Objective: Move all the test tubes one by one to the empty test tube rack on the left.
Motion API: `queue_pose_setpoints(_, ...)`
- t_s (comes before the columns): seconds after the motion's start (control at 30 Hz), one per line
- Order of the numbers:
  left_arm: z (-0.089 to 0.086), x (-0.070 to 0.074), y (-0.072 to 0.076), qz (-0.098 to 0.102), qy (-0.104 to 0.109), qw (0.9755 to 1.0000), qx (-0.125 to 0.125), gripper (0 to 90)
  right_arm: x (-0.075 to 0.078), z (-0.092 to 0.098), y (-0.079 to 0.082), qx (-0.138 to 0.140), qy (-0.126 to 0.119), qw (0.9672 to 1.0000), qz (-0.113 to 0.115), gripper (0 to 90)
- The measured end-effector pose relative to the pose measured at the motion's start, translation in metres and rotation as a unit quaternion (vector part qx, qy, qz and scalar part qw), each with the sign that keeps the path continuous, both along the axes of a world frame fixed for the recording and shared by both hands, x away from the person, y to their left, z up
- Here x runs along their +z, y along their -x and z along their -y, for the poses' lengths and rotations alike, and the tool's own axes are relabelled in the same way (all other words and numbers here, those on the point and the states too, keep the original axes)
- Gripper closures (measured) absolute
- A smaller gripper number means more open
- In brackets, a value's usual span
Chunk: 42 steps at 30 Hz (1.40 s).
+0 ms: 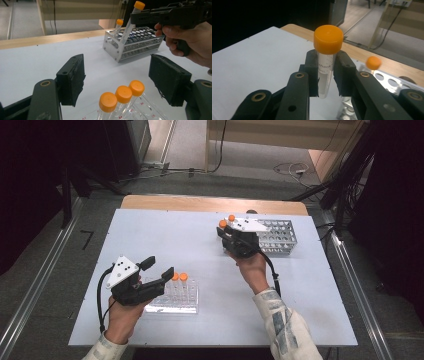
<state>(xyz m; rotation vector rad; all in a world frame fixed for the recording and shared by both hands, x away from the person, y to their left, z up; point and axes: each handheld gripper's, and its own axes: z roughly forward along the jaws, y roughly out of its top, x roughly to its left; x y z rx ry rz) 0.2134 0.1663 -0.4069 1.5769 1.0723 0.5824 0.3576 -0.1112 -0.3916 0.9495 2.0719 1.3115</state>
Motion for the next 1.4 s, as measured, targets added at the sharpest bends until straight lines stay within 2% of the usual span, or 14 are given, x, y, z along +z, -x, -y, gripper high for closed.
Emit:
queue_pose_setpoints(0.27, 0.002, 0.001, -0.004, -0.001, 0.003, 1.0, 0.002, 29.4, -0.006, -0.028, 0.015, 0.049, 0.015, 0.9987, -0.004, 72.4)
queue_pose_setpoints(0.5, 0.01, 0.008, -0.013, 0.004, 0.007, 1.0, -0.005, 32.8, -0.014, -0.043, 0.018, 0.074, 0.036, 0.9966, -0.007, 72.5)
queue_pose_setpoints(0.67, 0.016, 0.012, -0.029, 0.0, 0.009, 0.9999, -0.011, 37.7, -0.019, -0.049, 0.019, 0.08, 0.042, 0.9958, -0.01, 72.5)
queue_pose_setpoints(0.97, 0.031, 0.011, -0.062, -0.018, -0.008, 0.9997, -0.012, 44.3, -0.022, -0.056, 0.02, 0.099, 0.045, 0.994, -0.013, 72.5)
queue_pose_setpoints(1.13, 0.035, 0.012, -0.072, -0.021, 0.0, 0.9997, -0.012, 48.3, -0.022, -0.058, 0.022, 0.105, 0.047, 0.9933, -0.012, 72.4)
queue_pose_setpoints(1.4, 0.042, 0.014, -0.082, -0.023, -0.001, 0.9996, -0.016, 54.8, -0.022, -0.062, 0.023, 0.112, 0.049, 0.9925, -0.011, 72.4)
